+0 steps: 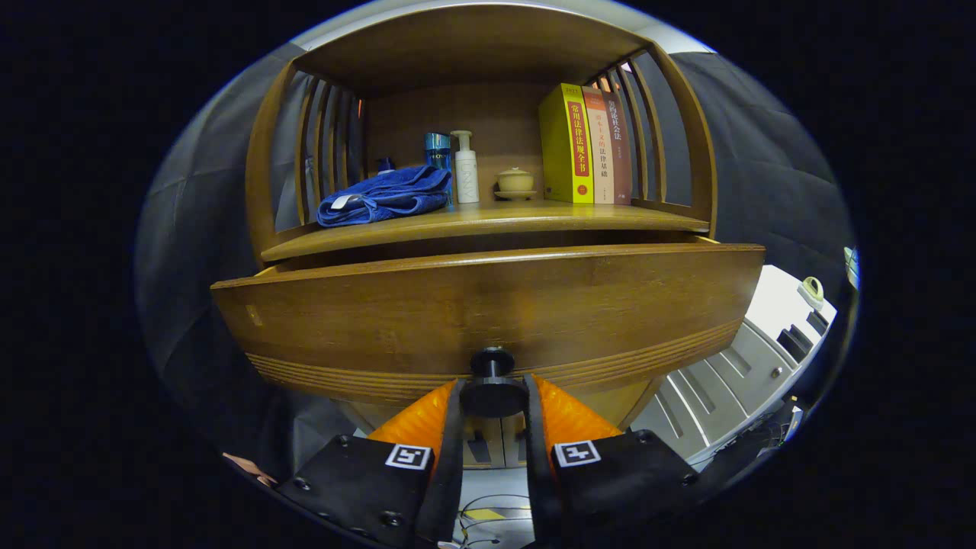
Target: Pull open the drawer, take out the items inside it, and place them on the countertop above the cabinet.
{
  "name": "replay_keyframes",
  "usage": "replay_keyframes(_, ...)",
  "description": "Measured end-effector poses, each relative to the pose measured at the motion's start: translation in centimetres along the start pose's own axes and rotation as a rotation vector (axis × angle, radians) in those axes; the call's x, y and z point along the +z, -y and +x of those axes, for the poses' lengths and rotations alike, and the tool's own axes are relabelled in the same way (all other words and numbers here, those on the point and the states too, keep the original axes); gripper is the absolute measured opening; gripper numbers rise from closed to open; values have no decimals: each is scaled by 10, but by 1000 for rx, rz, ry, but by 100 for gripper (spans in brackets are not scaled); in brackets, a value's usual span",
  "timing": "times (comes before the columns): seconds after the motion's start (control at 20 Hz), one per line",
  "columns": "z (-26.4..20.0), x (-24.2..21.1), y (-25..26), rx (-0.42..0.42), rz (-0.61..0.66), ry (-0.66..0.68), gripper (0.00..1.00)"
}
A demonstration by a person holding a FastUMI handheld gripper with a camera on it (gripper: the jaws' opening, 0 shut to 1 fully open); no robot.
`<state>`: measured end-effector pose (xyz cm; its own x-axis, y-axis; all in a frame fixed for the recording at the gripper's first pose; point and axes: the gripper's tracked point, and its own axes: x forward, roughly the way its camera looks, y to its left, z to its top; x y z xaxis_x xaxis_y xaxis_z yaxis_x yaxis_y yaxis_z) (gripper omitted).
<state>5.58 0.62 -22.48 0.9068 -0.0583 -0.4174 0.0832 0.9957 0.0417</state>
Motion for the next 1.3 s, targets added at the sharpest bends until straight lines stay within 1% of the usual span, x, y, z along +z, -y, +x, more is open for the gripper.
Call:
replay_keyframes(0.2, -27, -11, 0, -14, -17, 2, 45)
replay_keyframes(0.55, -65, -30, 1, -15, -21, -22, 45)
replay_keyframes(0.75, -76, -47, 2, -7, -7, -59, 45)
replay_keyframes(1.0, -81, -51, 2, -9, -13, -57, 45)
replay_keyframes(1.1, -81, -54, 2, 2, -6, -60, 45)
replay_keyframes(1.15, -81, -52, 3, 11, -9, -61, 47)
replay_keyframes(1.3, -91, -41, 13, -8, -16, -51, 63)
